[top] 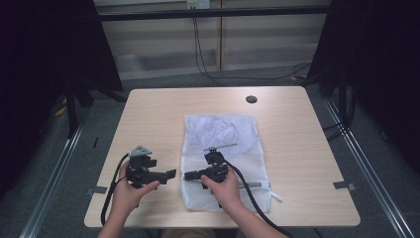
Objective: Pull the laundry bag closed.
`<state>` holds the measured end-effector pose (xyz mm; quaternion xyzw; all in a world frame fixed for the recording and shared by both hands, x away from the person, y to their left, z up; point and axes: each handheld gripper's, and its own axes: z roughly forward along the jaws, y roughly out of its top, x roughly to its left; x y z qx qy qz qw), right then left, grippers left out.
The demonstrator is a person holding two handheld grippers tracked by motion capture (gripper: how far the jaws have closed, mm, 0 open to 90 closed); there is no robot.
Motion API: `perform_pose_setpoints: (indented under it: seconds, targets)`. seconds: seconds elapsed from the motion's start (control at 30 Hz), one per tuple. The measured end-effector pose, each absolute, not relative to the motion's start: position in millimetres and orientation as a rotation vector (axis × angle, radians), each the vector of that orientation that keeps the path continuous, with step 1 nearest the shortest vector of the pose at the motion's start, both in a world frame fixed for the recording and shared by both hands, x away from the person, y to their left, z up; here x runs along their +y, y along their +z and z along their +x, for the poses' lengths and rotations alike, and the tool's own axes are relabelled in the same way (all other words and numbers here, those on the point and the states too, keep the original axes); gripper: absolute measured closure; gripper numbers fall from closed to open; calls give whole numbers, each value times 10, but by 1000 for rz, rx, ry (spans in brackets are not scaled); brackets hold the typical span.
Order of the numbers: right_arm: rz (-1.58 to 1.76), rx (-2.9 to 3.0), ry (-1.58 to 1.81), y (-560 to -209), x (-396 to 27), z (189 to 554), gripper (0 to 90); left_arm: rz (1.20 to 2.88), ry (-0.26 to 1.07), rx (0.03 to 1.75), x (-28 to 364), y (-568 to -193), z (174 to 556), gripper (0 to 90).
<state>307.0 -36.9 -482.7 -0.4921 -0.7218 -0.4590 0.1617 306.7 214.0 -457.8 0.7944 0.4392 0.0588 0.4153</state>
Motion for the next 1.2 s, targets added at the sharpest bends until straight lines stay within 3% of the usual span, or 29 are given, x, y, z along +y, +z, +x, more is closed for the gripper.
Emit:
perform_pose_setpoints:
  seconds: [0.97, 1.2]
  targets:
    - [-1401, -2051, -1356, -4762, -445, 3083, 866, 1996, -84, 1030, 1918, -4700, 2997, 135]
    - [-1398, -2051, -1366, -4740, -454, 3086, 867, 2000, -117, 1005, 1887, -4723, 2983, 217]
